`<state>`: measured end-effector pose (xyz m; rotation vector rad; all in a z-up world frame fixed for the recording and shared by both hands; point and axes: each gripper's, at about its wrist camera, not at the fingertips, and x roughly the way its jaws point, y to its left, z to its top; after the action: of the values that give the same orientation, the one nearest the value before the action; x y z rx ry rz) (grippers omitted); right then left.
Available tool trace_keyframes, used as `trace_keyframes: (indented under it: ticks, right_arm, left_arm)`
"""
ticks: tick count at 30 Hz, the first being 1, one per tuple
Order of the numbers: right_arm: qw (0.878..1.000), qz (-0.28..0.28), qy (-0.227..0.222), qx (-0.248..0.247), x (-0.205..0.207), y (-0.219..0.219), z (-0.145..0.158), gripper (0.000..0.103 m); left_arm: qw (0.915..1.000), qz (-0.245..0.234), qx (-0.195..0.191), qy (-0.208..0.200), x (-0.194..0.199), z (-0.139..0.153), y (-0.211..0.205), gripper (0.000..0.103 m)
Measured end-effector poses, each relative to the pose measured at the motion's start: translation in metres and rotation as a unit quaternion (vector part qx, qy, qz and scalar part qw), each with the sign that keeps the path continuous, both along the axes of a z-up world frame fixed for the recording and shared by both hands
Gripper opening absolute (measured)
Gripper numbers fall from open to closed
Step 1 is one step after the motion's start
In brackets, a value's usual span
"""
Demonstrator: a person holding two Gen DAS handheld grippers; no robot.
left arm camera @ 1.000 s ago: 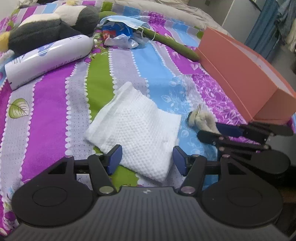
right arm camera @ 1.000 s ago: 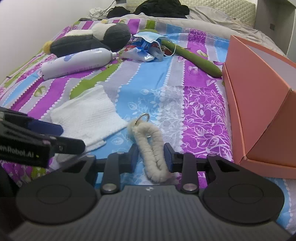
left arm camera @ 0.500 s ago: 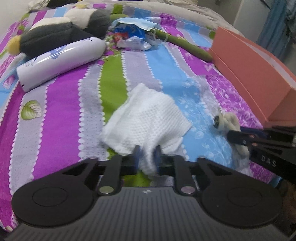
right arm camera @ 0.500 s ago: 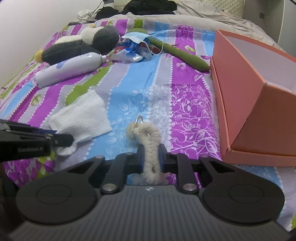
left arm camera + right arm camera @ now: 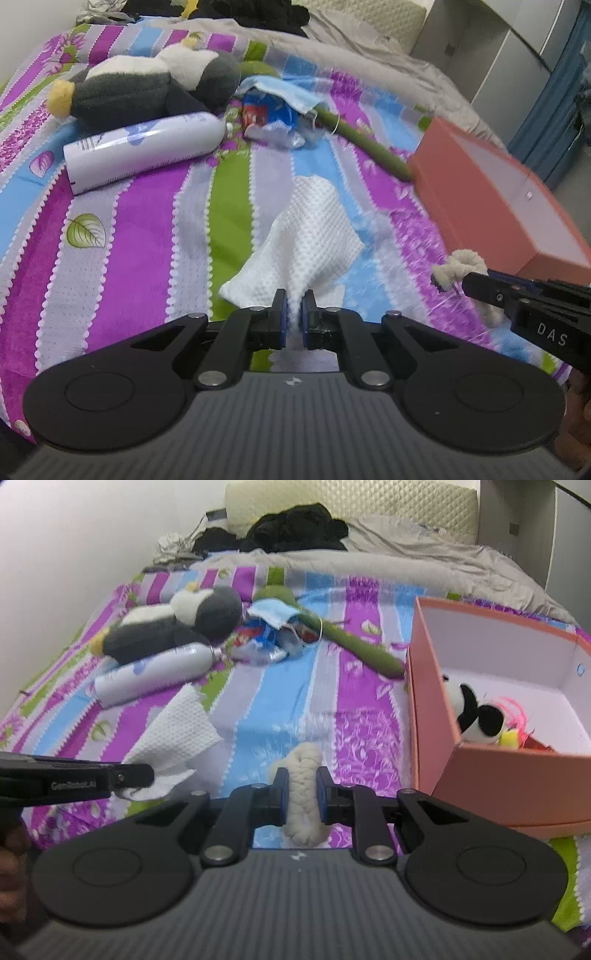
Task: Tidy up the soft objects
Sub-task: 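Carry the white cloth and rope ring over the pink box with both tools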
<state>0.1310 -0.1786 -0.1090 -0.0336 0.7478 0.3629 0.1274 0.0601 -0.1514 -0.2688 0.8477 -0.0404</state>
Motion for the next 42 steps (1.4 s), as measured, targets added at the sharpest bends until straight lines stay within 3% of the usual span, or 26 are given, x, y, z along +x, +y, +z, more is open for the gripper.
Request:
trace_keyframes:
  ticks: [12,25,34,42]
  right_arm:
    - [0.999,-0.008,-0.035,0.035,-0.016,-0.02,0.056,0.019]
    - [0.997,-0.045,-0.049,0.049,-0.025,-0.063,0.09,0.019]
    - [0.992,-0.102,-0.047,0.053,-0.029,-0.113,0.097,0.02]
    - [0.987,-0.147,-0.028,0.059,-0.024,-0.155,0.086,0.02]
  left_arm:
    - [0.9995,-0.014,-0.012,-0.027,-0.013,0.059,-0.026,0.009]
    - [0.9976,-0.038,-0.032,-0.049,-0.009,0.111,-0.074,0.009]
    - [0.9929,-0.098,-0.048,-0.047,0.009,0.123,-0.131,0.009]
    - [0.9878,-0.144,-0.048,-0.037,0.033,0.119,-0.183,0.009]
